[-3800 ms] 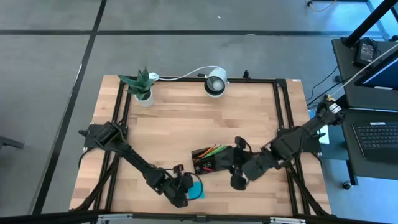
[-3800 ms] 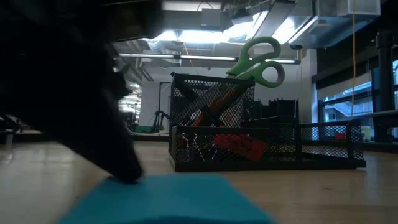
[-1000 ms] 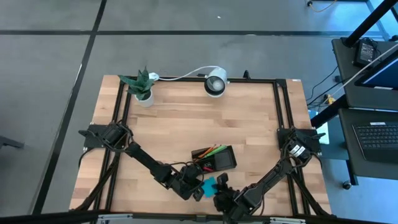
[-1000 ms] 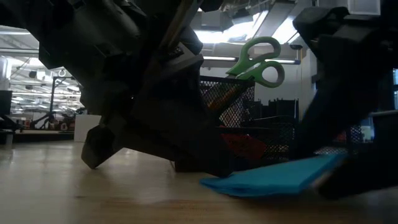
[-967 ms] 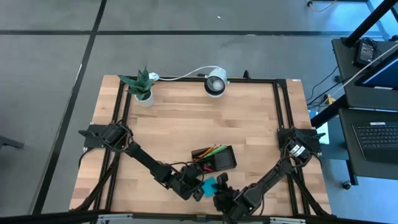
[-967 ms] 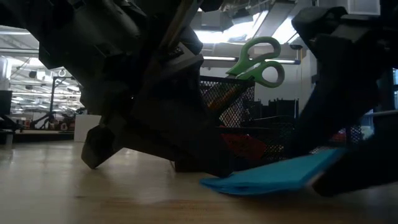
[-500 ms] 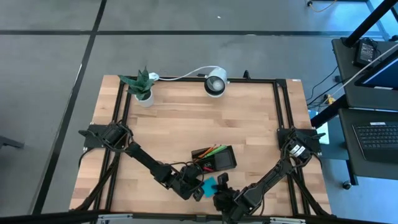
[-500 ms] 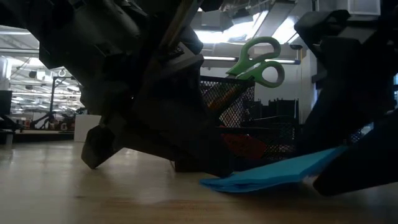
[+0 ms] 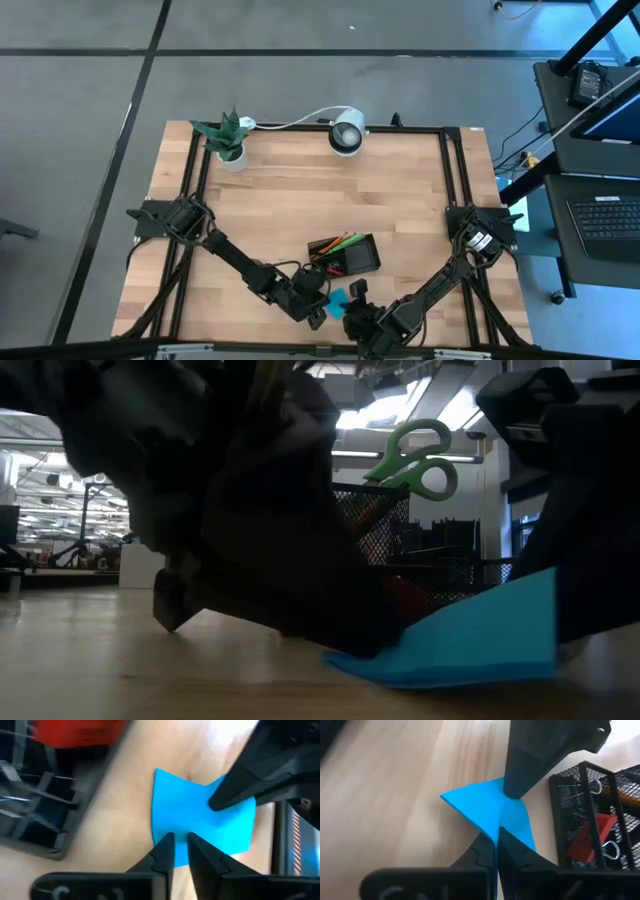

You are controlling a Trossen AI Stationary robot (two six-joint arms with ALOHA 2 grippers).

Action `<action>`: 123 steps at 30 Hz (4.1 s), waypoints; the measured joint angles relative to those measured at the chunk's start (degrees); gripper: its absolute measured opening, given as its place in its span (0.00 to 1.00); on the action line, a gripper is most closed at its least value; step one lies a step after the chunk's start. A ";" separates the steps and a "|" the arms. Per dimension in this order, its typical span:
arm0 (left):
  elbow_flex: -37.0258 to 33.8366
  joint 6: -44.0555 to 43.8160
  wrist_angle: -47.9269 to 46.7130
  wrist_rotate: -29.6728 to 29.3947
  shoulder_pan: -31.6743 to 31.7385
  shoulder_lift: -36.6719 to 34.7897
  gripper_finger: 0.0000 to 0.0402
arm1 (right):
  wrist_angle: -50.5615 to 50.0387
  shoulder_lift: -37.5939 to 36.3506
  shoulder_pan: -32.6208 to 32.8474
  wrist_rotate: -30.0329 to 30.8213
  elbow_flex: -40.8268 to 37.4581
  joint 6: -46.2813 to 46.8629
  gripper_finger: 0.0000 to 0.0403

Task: Pick and place office supplies into organizer
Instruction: Put the sticky notes into the desk organizer

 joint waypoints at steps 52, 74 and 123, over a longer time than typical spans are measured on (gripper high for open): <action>0.15 2.23 -40.37 0.83 -7.98 -18.70 0.36 | -41.77 -14.36 -3.93 0.61 2.00 22.84 0.02; 0.15 2.20 -41.55 0.01 -7.89 -18.72 0.36 | -27.41 -14.45 -11.96 -0.05 -8.33 14.20 0.02; 0.20 2.66 -42.38 -1.23 -7.89 -18.74 0.36 | -24.52 -14.45 -12.29 -7.33 -9.49 12.98 0.33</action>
